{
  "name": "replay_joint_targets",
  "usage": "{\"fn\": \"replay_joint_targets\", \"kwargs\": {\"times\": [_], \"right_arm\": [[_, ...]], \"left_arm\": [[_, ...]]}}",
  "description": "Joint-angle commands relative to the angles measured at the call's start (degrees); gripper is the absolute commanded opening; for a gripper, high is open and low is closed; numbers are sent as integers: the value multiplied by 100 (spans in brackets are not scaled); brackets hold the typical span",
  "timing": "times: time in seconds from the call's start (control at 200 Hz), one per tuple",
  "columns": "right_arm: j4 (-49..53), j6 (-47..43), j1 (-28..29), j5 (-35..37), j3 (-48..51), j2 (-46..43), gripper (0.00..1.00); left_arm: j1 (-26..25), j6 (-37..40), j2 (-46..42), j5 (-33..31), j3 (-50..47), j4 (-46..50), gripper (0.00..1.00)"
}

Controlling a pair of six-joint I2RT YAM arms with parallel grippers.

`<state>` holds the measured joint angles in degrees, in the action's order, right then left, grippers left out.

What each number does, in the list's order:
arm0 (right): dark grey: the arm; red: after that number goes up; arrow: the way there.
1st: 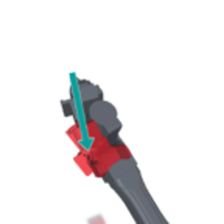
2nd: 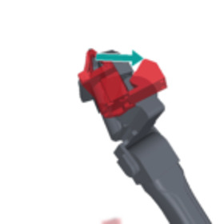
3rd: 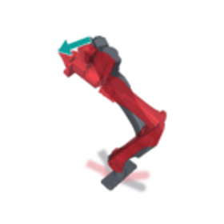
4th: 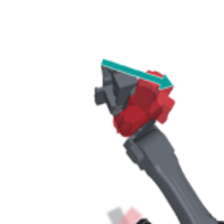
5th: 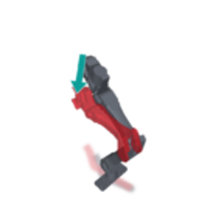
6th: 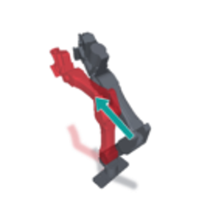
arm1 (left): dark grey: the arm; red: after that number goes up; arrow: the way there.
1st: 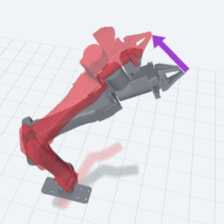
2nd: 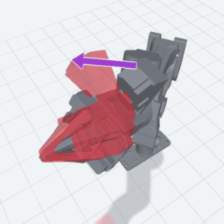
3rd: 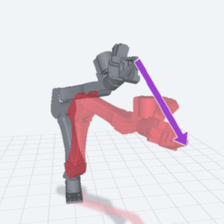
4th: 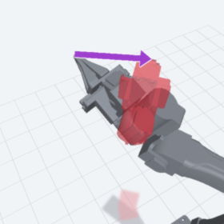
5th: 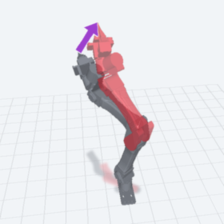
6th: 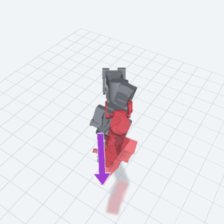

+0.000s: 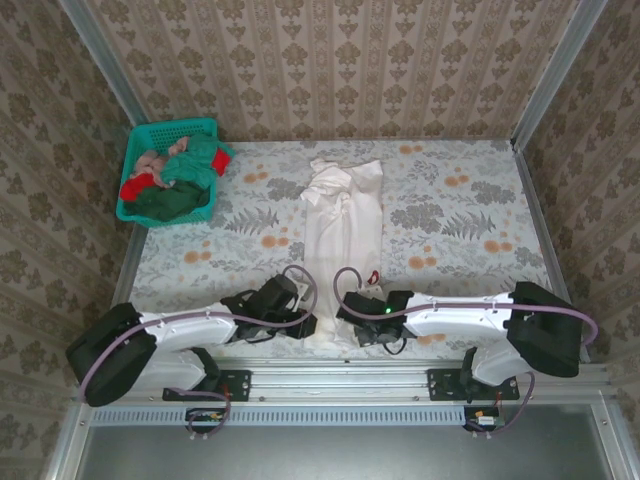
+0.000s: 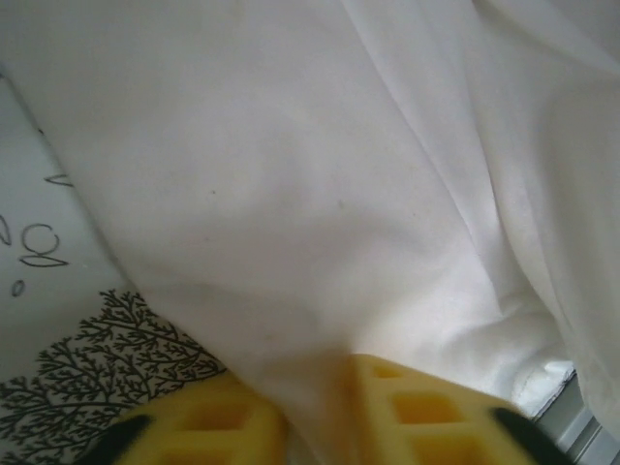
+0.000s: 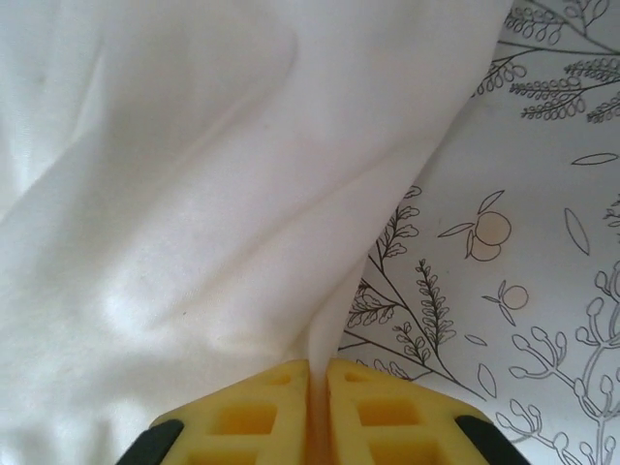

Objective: Fold and stack the t-shirts

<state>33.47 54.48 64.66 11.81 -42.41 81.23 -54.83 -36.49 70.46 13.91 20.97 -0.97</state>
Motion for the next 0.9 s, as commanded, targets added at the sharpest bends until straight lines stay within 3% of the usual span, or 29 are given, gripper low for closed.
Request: {"fn": "replay_joint_targets", "kwargs": {"times": [0.0,0.15,0.44,0.465,0.495,0.545,0.57,0.605,0.695,0.77,0.89], "right_arm": [[339,119,20,257,51,-346,11],[359,163,-23,312,221,-384,2],[139,195,-59,310,523,-457,0],[128,194,-58,325,536,-480,1],[82,197,-59,327,555,-495,1],[-81,141,-59,249,591,-503,1],[-147,133,-59,210,607,-512,1],[-207,129,-59,188,611,-512,1],[-212,163,-59,218,611,-536,1],[-245,237,-67,280,671,-629,1],[-432,353,-145,281,866,-861,1]], "left_arm": [[-28,-73,-130,125,-183,-188,14],[5,-179,-679,-52,-316,76,14],[257,-381,-2149,-530,-702,1150,15],[263,-402,-2225,-590,-685,1324,21],[271,-389,-2296,-599,-645,1464,35],[230,-383,-2414,-665,-506,1587,40],[137,-368,-2443,-706,-420,1599,47],[-48,-284,-2437,-778,-265,1598,61],[-761,39,-2238,-1425,206,1762,79],[-1076,263,-1856,-1558,401,1671,82],[-1258,566,-806,-1391,852,1566,76]]}}
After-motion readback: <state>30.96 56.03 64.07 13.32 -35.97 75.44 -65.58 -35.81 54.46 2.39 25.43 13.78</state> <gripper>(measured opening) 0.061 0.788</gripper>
